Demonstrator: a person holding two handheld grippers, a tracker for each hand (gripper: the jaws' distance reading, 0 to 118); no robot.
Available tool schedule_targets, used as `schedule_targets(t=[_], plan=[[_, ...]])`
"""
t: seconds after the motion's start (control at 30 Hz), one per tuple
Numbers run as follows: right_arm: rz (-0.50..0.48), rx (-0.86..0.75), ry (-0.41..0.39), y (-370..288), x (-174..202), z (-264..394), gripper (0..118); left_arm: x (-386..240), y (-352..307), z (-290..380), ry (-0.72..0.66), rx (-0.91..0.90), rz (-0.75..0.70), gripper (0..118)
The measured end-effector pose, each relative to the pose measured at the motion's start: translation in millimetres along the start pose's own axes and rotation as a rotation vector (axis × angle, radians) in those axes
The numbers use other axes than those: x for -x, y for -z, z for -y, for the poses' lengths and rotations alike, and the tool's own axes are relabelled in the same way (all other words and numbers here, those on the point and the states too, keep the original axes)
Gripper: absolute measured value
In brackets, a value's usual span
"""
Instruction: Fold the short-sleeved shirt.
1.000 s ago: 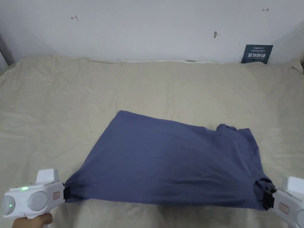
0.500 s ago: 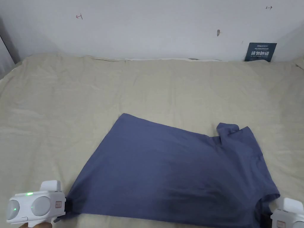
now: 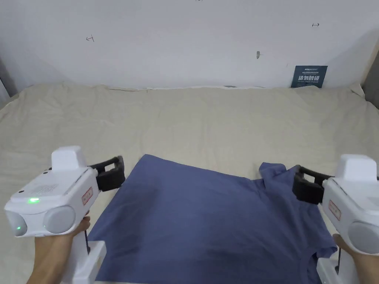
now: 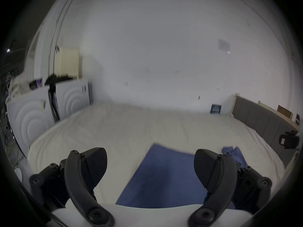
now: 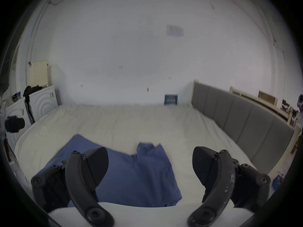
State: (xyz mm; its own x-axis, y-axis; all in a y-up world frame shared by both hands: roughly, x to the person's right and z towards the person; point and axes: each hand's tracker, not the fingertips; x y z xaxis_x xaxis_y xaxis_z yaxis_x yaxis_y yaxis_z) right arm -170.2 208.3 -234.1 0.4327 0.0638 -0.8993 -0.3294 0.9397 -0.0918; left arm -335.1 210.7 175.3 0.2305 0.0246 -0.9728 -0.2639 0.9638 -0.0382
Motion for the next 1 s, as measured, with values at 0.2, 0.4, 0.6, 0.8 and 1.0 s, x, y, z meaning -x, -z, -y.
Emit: schedule_targets(t=[0.2,0.4,0.6,0.8,1.0], plan=[[0.039,-0.145,-0.057,-26.1,25.4,-18.6,75,-27.5,-11.1,-11.5,0.053,-0.209,-0.002,95],[0.054,-0.208,-0.087,-36.7,39.5,-17.4,1,-42.3,-8.3,-6.0,0.081,-0.196,0.081,0],[0.043,-0.208,-0.075,-27.2,39.4,-18.1,1,-53.1,0.4,0.2,0.094,-0.157,0.083,0],[0.037,-0.190,-0.057,-12.2,35.1,-20.2,1,-54.2,42.2,-5.7,0.097,-0.052,0.130,0],[0.051,-0.180,-0.056,15.8,26.2,-26.5,1,-45.2,142.2,-1.7,0.144,0.147,0.212,0]])
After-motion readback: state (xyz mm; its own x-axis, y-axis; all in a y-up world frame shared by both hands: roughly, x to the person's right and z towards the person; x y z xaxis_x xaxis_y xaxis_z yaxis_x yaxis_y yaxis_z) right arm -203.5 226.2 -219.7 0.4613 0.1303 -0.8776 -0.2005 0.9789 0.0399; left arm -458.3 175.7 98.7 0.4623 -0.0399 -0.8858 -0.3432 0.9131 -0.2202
